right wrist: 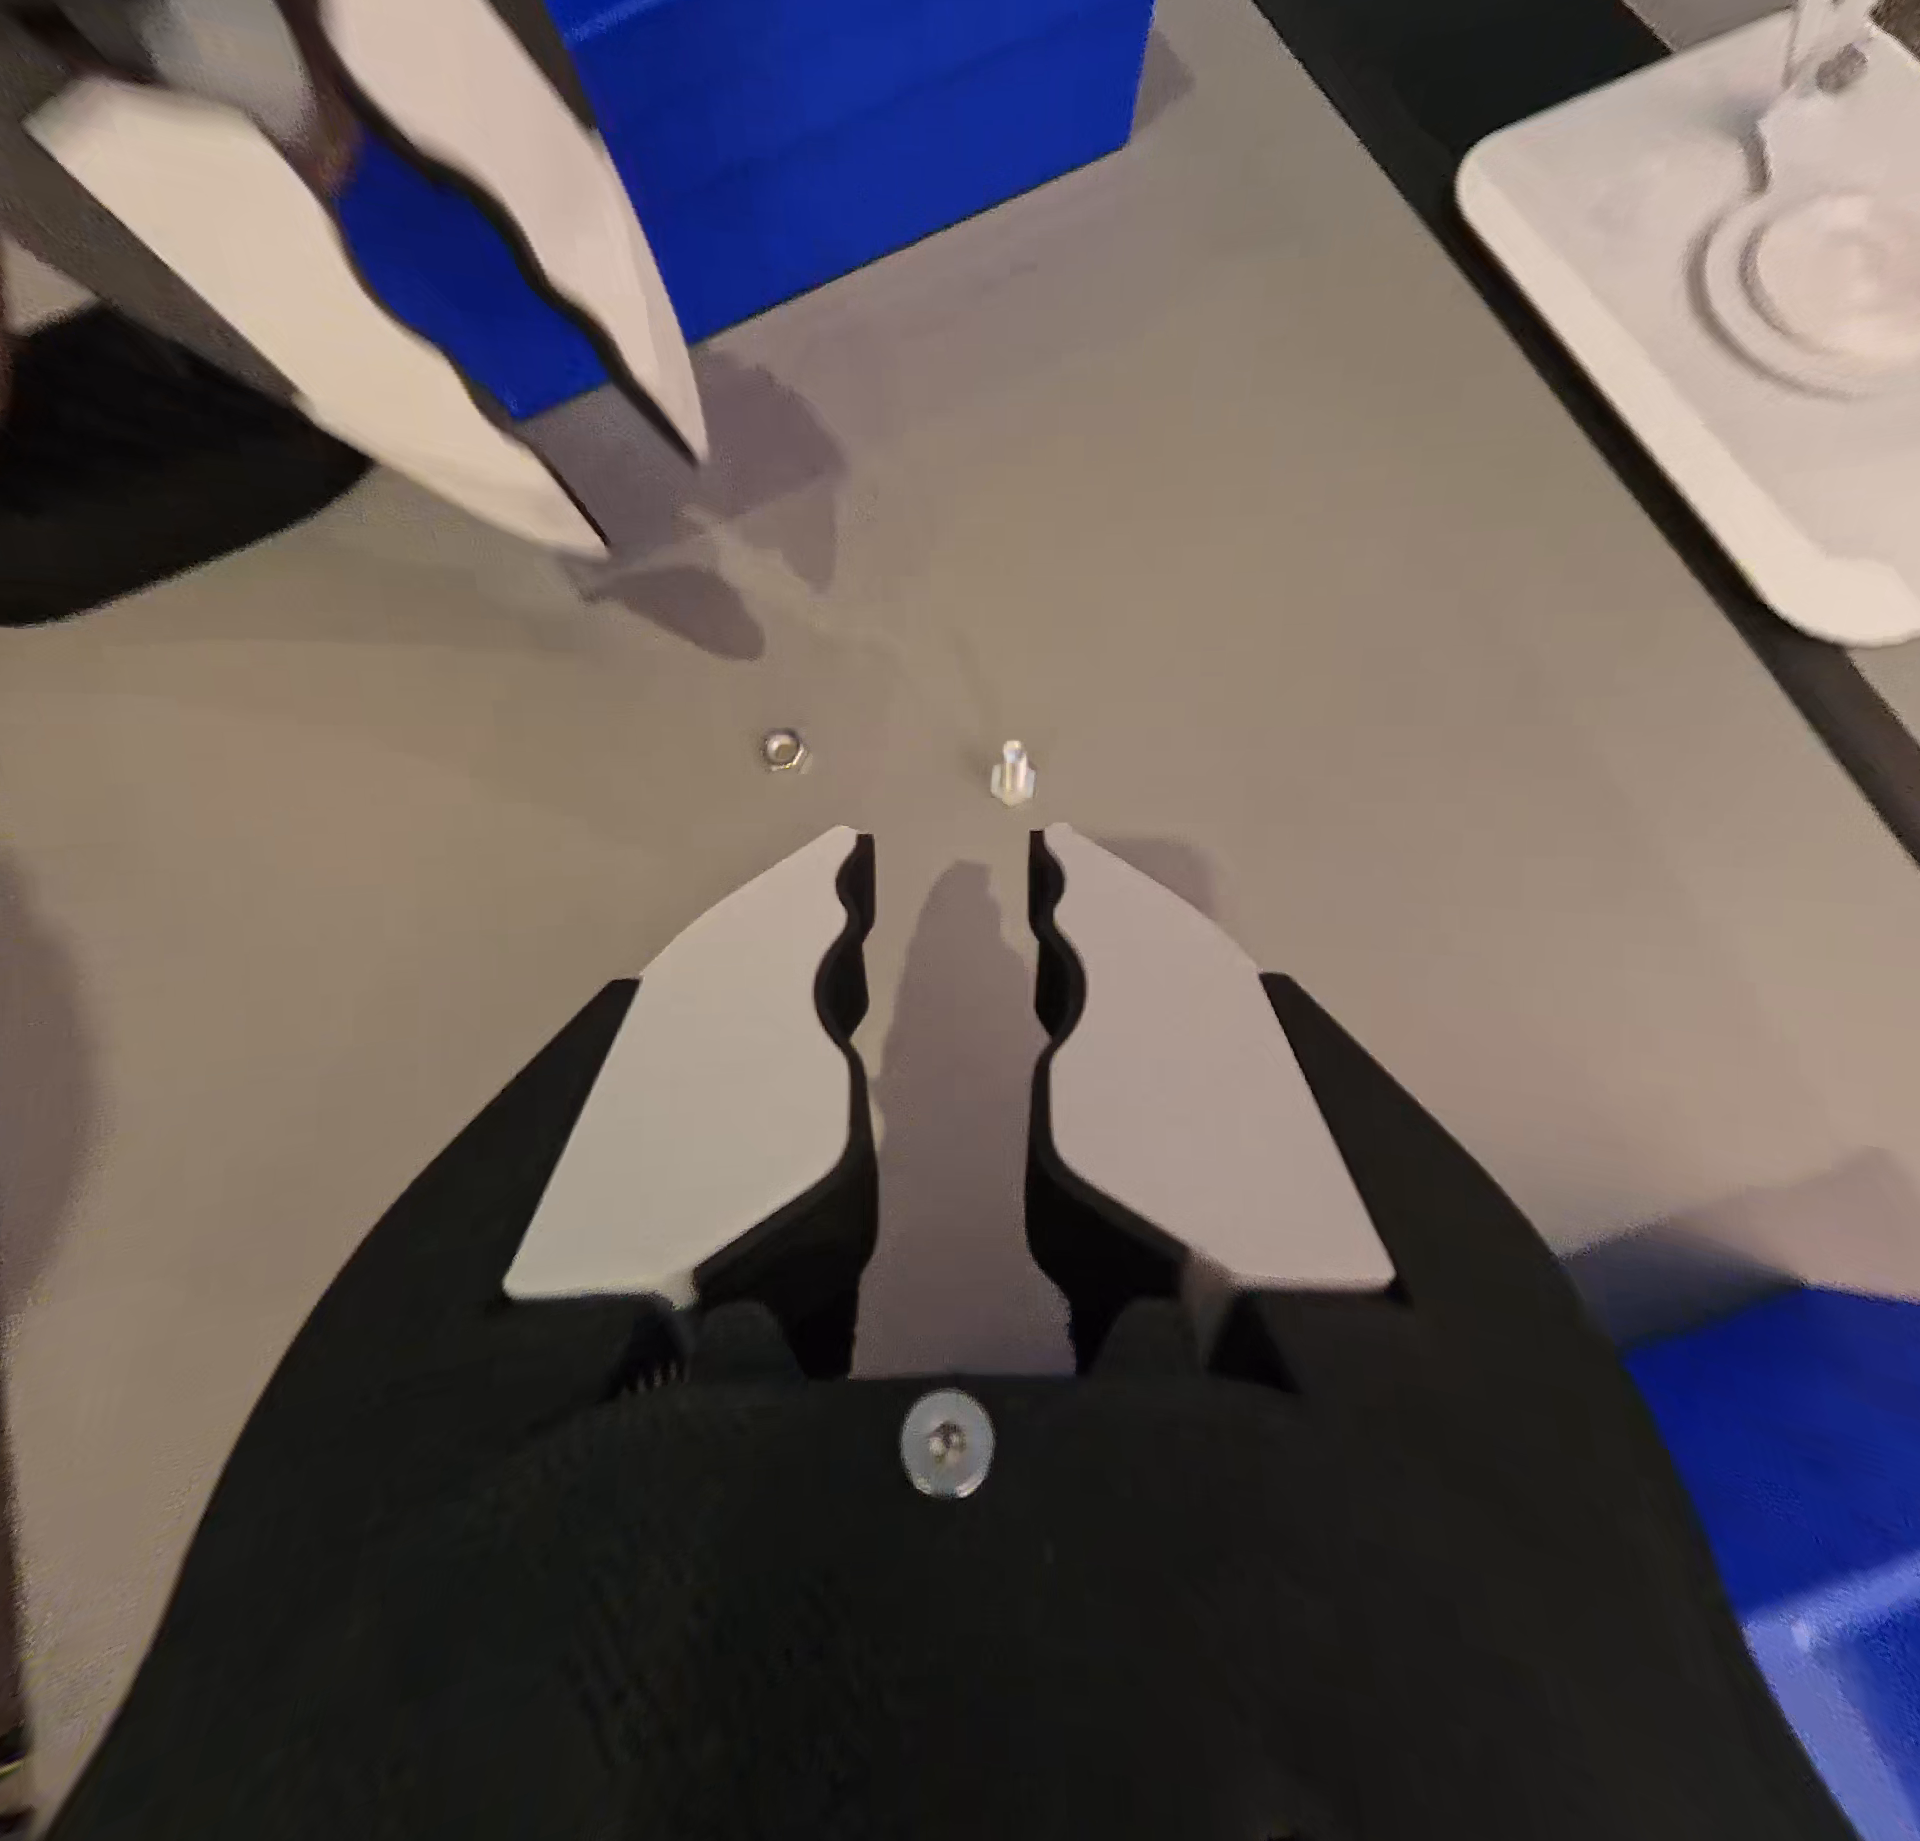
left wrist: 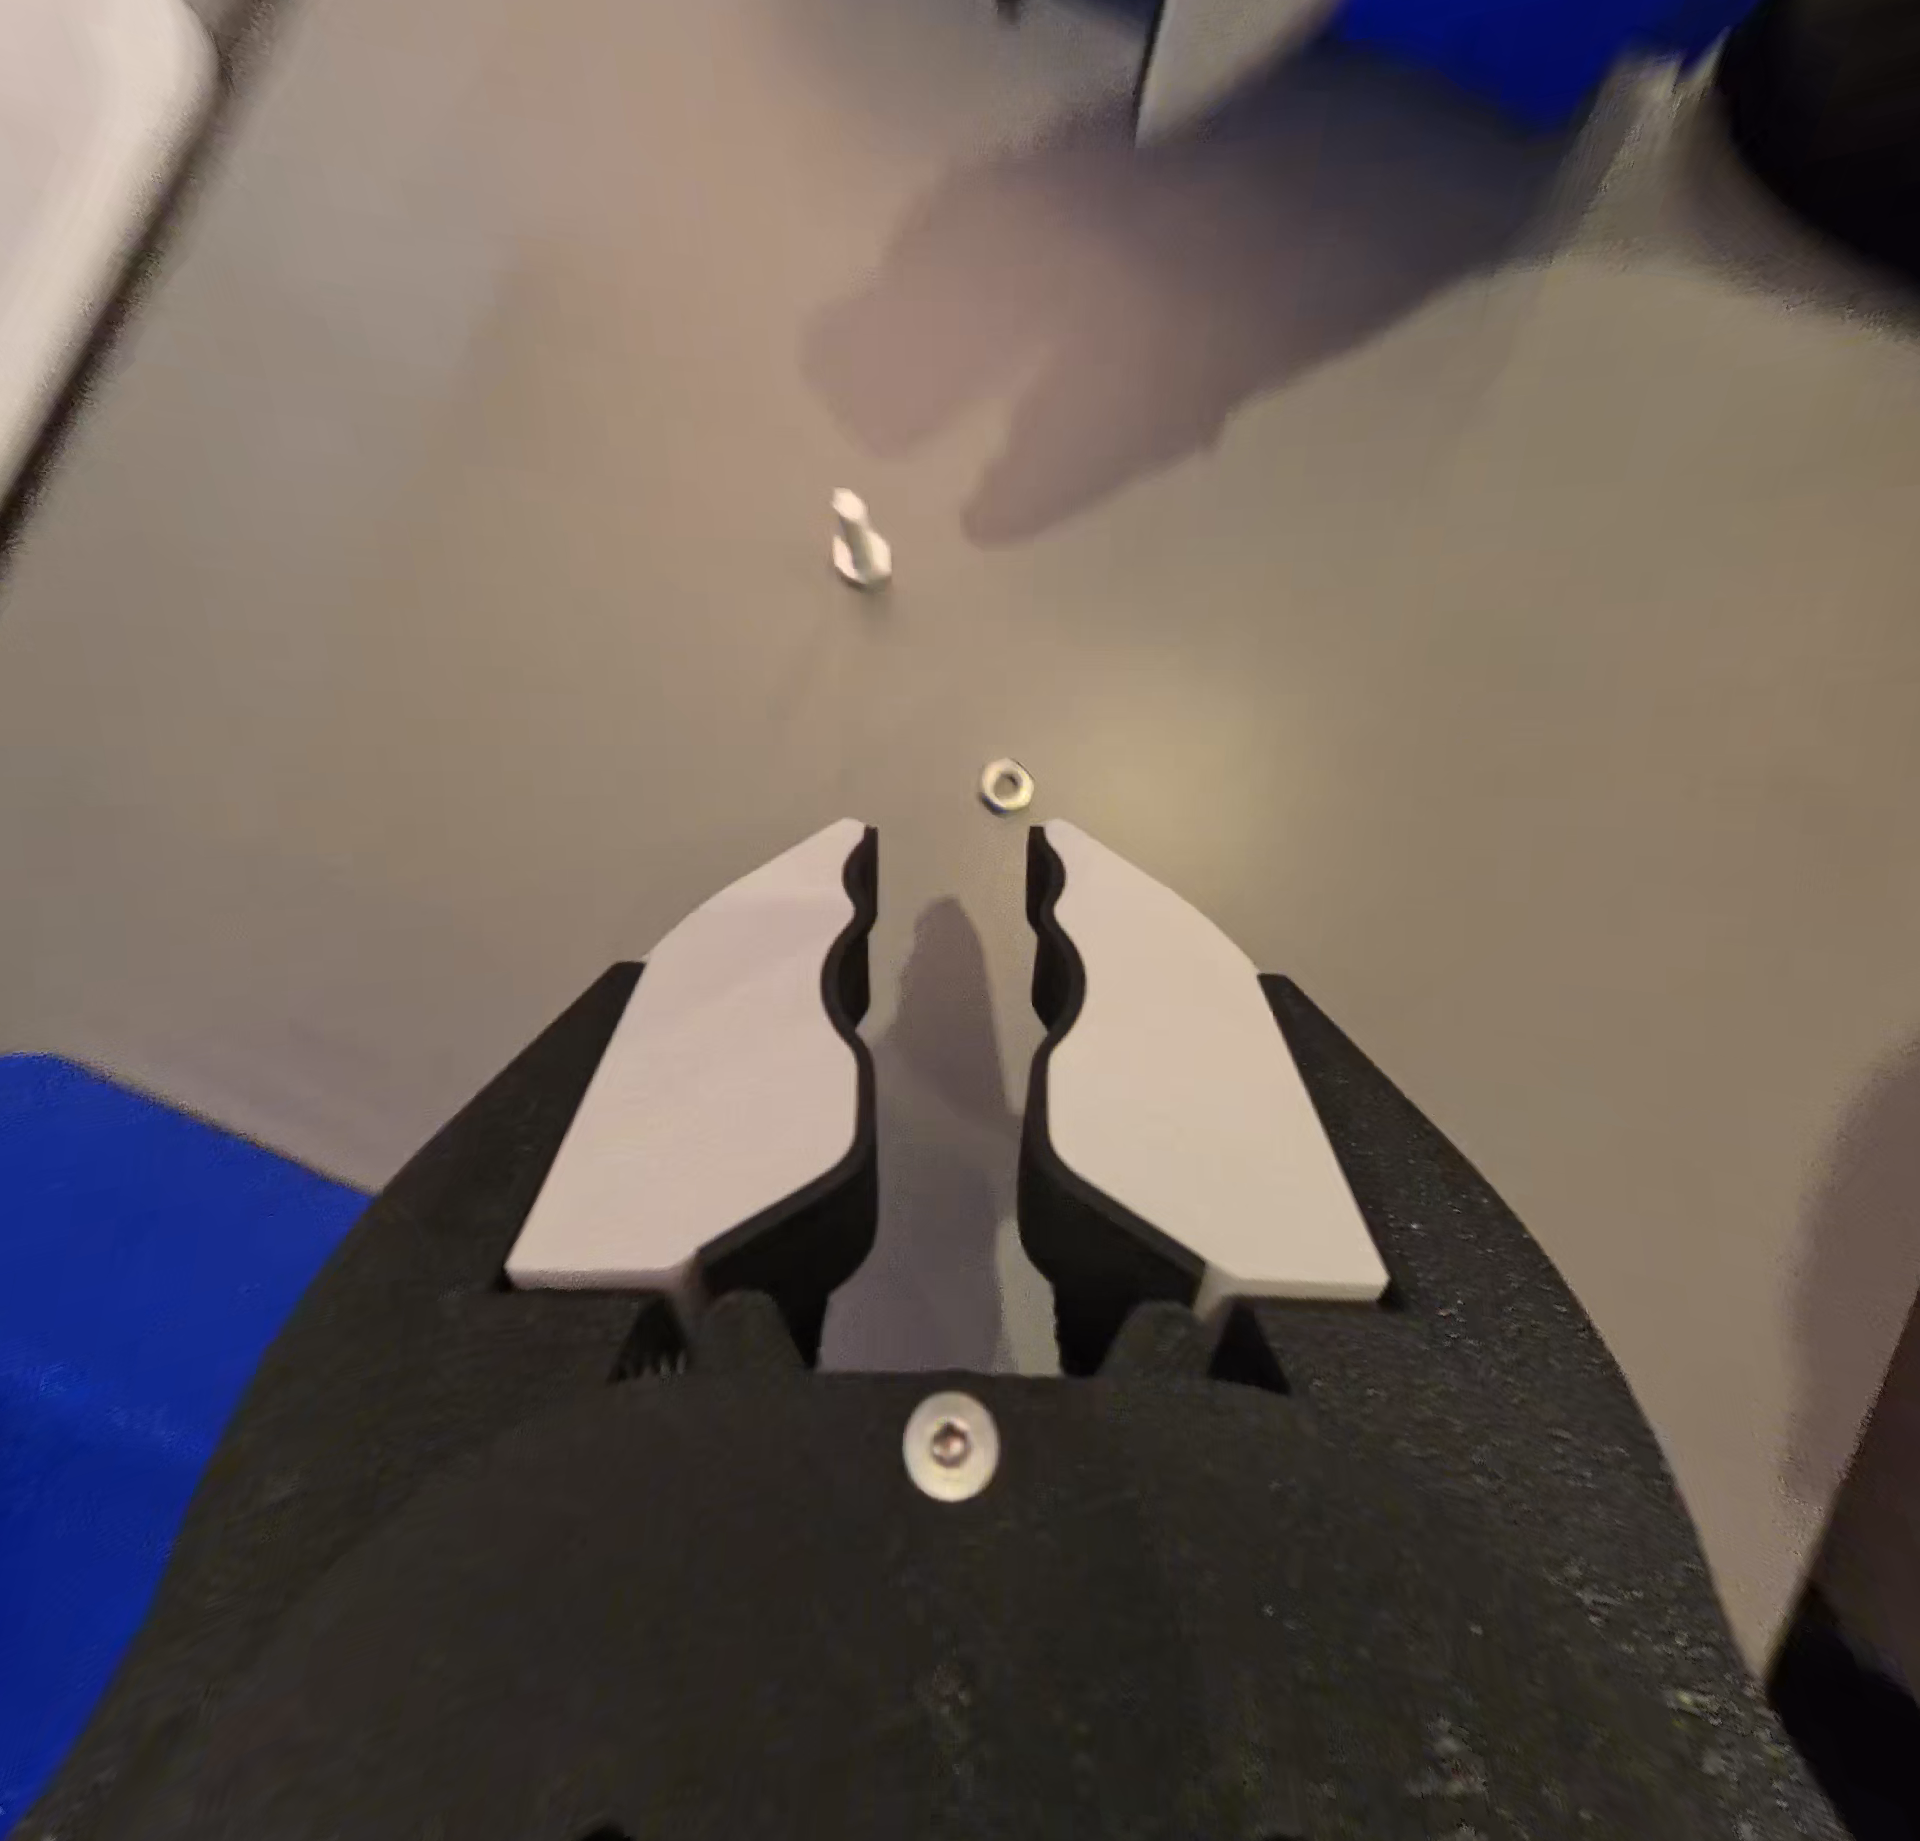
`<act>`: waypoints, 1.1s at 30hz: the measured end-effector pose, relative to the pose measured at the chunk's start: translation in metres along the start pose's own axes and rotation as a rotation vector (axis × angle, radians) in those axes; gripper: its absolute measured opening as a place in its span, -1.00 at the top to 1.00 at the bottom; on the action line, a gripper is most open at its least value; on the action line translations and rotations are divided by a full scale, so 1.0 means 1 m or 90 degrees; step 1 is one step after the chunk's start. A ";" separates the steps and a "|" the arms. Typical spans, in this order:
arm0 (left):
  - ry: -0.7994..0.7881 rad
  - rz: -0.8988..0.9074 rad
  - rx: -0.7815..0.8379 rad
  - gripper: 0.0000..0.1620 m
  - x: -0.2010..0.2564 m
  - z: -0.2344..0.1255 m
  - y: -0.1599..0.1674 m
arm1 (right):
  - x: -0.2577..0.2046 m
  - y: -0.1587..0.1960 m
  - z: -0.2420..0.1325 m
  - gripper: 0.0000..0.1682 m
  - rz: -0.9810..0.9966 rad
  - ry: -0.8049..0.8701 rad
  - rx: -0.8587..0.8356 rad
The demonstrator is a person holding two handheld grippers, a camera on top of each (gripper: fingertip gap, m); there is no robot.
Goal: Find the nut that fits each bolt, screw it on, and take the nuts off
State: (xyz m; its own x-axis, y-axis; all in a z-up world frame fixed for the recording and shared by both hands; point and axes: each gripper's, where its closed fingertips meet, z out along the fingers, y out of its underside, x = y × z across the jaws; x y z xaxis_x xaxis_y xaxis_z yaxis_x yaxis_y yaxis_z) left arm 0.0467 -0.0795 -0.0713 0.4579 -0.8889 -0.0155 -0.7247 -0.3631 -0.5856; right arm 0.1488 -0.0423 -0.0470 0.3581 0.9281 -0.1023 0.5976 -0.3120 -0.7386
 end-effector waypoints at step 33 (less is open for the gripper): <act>-0.075 0.092 0.430 0.37 0.017 -0.083 -0.052 | -0.025 -0.048 0.009 0.90 0.053 -0.017 0.090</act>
State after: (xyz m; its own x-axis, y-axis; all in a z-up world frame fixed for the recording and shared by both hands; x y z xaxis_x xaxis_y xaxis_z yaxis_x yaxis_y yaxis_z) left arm 0.0491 -0.0994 0.0263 0.4611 -0.8654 -0.1961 -0.3212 0.0432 -0.9460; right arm 0.1043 -0.0488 -0.0148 0.3818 0.9059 -0.1834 0.4585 -0.3580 -0.8134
